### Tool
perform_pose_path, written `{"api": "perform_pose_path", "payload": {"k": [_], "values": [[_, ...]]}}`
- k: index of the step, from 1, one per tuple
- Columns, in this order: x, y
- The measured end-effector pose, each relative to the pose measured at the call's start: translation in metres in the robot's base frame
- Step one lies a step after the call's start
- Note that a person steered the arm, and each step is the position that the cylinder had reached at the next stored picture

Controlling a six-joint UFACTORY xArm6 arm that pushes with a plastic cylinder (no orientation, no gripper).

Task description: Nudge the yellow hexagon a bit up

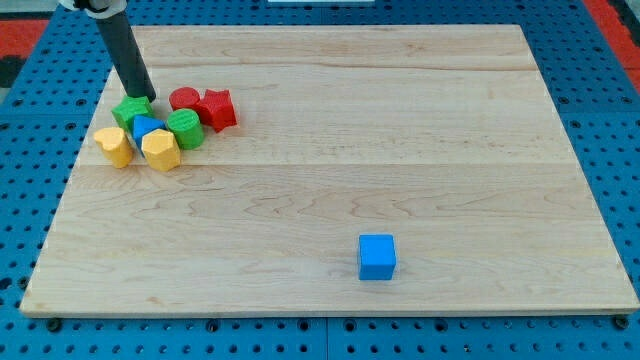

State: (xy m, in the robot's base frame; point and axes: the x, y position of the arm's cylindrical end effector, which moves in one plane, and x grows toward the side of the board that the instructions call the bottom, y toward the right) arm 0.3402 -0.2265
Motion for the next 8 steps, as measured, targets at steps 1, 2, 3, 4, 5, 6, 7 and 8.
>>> {"api": "perform_pose_path", "payload": {"k": [1, 2, 3, 4, 5, 6, 7, 8], "values": [[-0.005, 0.000], [-0.012, 0.012], [-0.026, 0.072], [-0.026, 0.124], [0.034, 0.197], [0.129, 0.178], [0.169, 0.092], [0.169, 0.030]]}}
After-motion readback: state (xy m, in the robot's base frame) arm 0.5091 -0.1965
